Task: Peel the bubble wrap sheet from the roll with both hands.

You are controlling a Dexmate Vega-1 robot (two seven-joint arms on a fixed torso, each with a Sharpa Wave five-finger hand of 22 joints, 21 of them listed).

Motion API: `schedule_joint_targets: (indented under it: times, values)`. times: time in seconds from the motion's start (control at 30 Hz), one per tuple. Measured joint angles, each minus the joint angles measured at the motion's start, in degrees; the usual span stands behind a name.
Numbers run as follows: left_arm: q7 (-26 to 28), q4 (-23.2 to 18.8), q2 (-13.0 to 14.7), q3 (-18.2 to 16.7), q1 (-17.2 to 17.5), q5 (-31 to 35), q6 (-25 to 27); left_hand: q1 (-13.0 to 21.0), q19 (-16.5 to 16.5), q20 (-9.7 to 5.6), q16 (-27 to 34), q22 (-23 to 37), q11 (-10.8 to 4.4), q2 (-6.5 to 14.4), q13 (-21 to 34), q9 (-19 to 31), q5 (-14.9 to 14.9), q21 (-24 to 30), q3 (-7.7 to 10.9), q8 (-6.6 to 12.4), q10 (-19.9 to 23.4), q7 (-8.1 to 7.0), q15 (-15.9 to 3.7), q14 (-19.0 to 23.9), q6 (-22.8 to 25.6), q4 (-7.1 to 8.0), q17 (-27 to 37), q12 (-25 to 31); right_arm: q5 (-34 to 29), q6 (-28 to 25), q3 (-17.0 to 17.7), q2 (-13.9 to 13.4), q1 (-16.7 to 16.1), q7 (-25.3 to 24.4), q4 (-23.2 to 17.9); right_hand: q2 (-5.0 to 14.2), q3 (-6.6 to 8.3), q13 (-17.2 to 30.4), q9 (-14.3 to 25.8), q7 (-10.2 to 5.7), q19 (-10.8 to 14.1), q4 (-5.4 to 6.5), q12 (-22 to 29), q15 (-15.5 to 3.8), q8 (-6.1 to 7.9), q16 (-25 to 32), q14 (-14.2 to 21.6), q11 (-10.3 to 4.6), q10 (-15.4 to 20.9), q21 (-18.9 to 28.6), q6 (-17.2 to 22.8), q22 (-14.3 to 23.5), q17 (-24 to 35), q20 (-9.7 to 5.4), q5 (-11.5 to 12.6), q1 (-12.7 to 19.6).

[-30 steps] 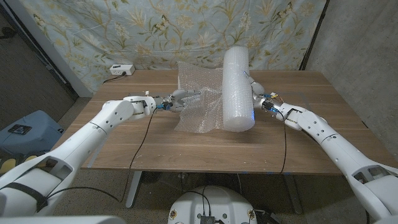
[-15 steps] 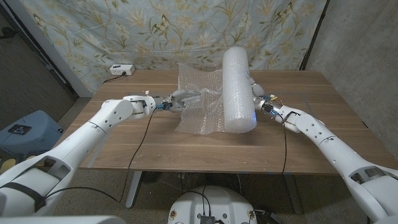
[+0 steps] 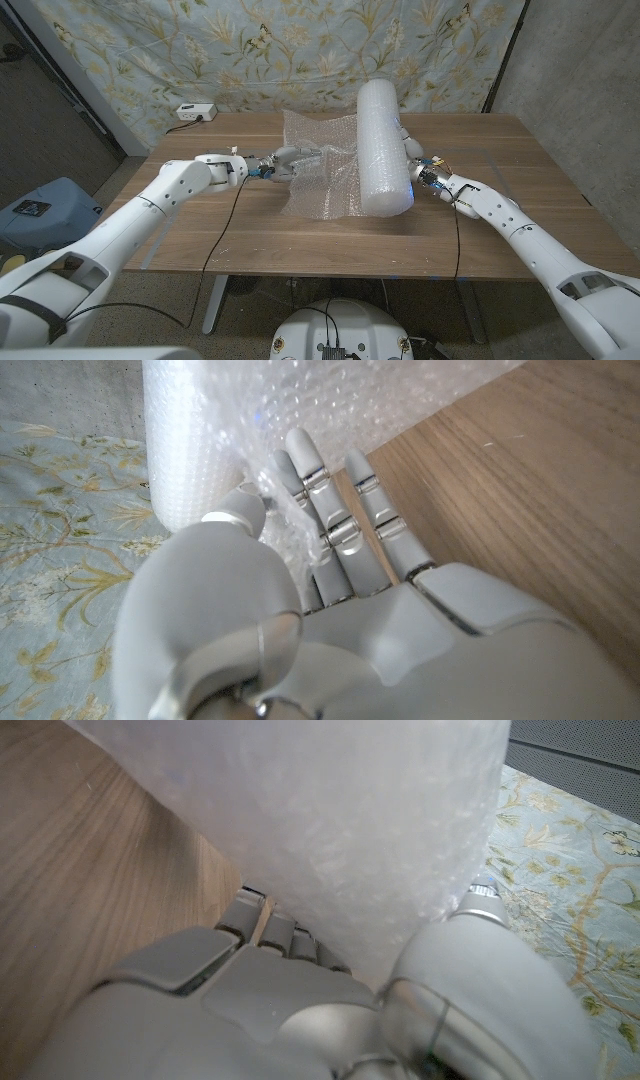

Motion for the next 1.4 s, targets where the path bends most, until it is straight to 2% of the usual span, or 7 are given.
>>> schedule_joint_targets:
  times: [0.57,0.63,0.73,1.4]
  values:
    - [-0.28,-1.76,2.09,-0.35,0.03,0.0,1.18,0.0,-0.31,-0.31,-0.21,0.0,-0.18,0.0,-0.01,-0.02,0.0,0.4,0.0,-0.49,0.37,-0.09,0.09,0.09,0.09,0.0,0.27,-0.45,-0.56,2.32,0.41,1.99,0.79,3.14,4.55,-0.01,-0.24,-0.9,-0.26,0.24,-0.24,0.23,-1.58,0.32,-0.21,-0.81,-0.73,0.42,-0.44,0.0,-0.23,0.0,-0.27,0.24,1.3,0.01]
    - [-0.32,-2.08,2.52,-0.48,0.05,-0.03,1.38,0.0,-0.31,-0.31,-0.21,0.0,-0.18,0.0,0.0,-0.02,0.0,0.4,0.0,-0.49,0.38,-0.09,0.1,0.09,0.1,0.0,0.27,-0.45,-0.67,2.62,0.59,2.17,0.93,3.56,5.08,-0.01,-0.56,-0.97,-0.26,0.41,-0.31,-0.08,-1.73,0.32,-0.21,-0.93,-0.73,0.52,-0.54,0.0,-0.4,0.0,-0.28,0.31,1.33,0.02]
    - [-0.39,-2.4,2.93,-0.61,0.06,-0.1,1.61,0.0,-0.31,-0.31,-0.21,0.0,-0.19,0.0,-0.01,-0.03,0.0,0.4,0.0,-0.49,0.38,-0.09,0.1,0.09,0.1,0.0,0.27,-0.45,-0.76,2.87,0.76,2.31,0.98,3.9,5.56,-0.01,-0.8,-1.16,-0.49,0.21,-0.31,0.16,-1.96,0.46,-0.21,-0.93,-0.86,0.52,-0.54,0.0,-0.6,0.0,-0.28,0.31,1.33,0.02]
    - [-1.01,-3.78,5.04,-1.1,0.07,-0.64,3.0,0.0,-0.31,-0.31,-0.42,-0.3,-0.19,0.0,0.27,0.0,0.0,0.88,0.0,-0.66,0.38,-0.18,0.12,0.11,0.19,0.0,0.54,-0.9,-1.08,3.06,2.13,1.54,0.44,4.64,6.4,0.23,-1.03,-1.97,-0.79,0.31,-0.92,0.4,-3.23,0.92,-0.21,-0.93,-1.33,0.63,-0.82,0.0,-1.11,0.0,-0.53,0.51,2.51,-0.23]
